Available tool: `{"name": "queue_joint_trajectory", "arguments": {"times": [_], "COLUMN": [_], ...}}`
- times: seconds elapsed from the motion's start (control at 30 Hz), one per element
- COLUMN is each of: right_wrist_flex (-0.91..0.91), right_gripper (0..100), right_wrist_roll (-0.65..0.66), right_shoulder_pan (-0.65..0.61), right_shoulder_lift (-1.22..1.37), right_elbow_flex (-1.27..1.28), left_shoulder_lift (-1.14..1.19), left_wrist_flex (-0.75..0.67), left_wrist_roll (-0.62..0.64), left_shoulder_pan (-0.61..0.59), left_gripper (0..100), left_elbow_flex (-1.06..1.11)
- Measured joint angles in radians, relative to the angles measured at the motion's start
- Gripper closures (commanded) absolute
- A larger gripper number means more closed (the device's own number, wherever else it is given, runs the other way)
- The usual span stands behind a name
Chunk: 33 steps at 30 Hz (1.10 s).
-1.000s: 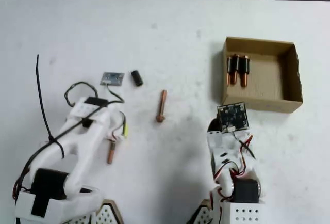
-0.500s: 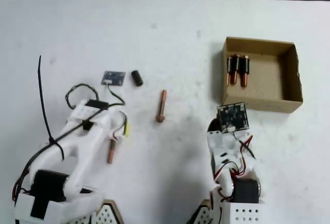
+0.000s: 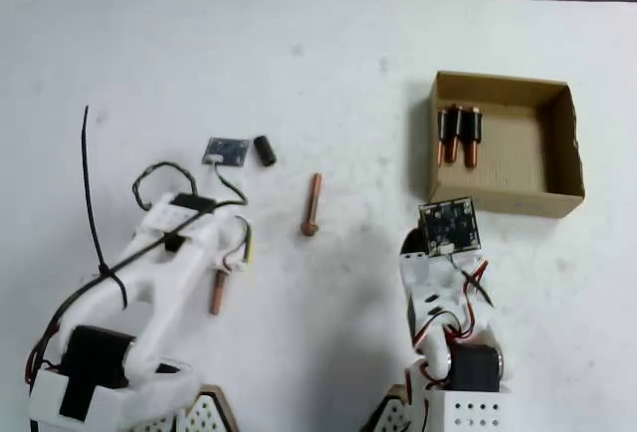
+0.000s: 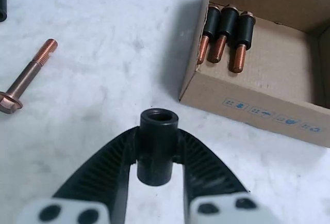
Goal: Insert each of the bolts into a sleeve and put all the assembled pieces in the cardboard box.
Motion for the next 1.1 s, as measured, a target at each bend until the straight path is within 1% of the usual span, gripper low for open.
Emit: {"name": "queue_joint_trajectory", "arguments": {"times": [0.33, 0.5, 0.57, 0.67, 0.77, 0.9, 1.1], "right_wrist_flex": [-0.115, -0.118, -0.118, -0.118, -0.12, -0.124, -0.201], "right_gripper": [98.1, 98.1, 98.1, 98.1, 98.1, 98.1, 98.1], "right_wrist_roll": [0.0, 0.0, 0.0, 0.023, 0.061, 0.072, 0.072], "right_shoulder_pan": [0.0, -0.103, -0.152, -0.196, -0.242, -0.316, -0.422], "right_shoulder_lift": [0.0, 0.0, 0.0, 0.0, 0.0, 0.0, 0.0], "right_elbow_flex": [0.084, 0.1, 0.1, 0.1, 0.1, 0.1, 0.1], "left_shoulder_lift": [0.0, 0.002, 0.002, 0.002, 0.002, 0.002, 0.002], "left_wrist_flex": [-0.002, -0.002, 0.025, 0.147, 0.31, 0.509, 0.667], "left_wrist_roll": [0.0, 0.0, 0.0, 0.0, 0.0, 0.0, 0.0], "left_shoulder_pan": [0.0, -0.002, -0.002, -0.002, -0.002, -0.002, -0.002], "left_gripper": [95, 95, 95, 95, 95, 95, 95], "left_elbow_flex": [0.0, -0.035, -0.078, -0.178, -0.299, -0.442, -0.669]}}
